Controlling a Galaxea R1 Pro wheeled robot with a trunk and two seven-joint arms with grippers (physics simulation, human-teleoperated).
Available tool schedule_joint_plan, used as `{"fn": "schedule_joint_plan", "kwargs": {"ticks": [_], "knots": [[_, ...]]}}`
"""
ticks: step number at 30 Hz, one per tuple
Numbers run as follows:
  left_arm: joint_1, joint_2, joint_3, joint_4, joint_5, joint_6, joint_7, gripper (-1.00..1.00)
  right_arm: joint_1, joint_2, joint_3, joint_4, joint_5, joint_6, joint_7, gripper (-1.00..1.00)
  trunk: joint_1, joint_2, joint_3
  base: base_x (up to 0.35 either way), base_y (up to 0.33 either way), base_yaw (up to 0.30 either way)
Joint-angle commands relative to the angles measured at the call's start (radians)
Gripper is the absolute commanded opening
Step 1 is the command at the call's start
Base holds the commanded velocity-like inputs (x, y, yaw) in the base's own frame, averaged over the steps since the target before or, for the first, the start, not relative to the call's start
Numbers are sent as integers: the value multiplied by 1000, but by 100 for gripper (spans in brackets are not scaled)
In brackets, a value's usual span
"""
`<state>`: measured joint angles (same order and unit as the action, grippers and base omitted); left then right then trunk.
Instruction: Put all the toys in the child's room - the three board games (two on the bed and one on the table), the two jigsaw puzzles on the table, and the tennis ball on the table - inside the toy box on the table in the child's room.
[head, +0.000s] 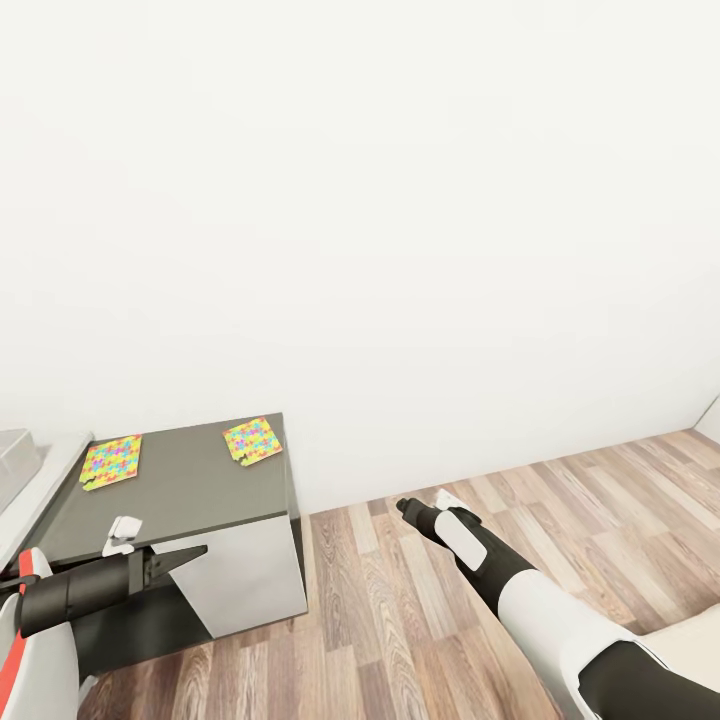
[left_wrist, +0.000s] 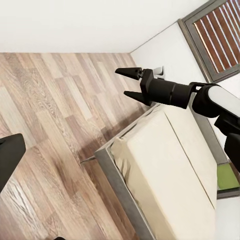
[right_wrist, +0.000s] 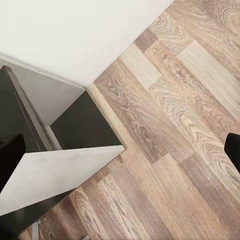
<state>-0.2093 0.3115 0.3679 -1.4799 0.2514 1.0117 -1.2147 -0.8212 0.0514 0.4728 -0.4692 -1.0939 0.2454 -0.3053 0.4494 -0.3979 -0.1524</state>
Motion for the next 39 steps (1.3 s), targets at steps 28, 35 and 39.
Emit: {"fn": "schedule_joint_plan", "kwargs": {"ticks": [28, 35, 39], "knots": [[-1, -2, 26, 0, 2, 7, 28, 100, -2, -1, 9, -2, 9, 6, -6, 100, 1, -2, -2, 33, -183, 0], [-2, -2, 28, 0, 2, 7, 128, 100, -2, -1, 40, -2, 78, 17, -9, 100, 1, -2, -2, 108, -142, 0], [-2, -2, 29, 0, 2, 8, 175, 100, -2, -1, 45, -3, 90, 32, -10, 100, 1, -2, -2, 35, -42, 0]]}}
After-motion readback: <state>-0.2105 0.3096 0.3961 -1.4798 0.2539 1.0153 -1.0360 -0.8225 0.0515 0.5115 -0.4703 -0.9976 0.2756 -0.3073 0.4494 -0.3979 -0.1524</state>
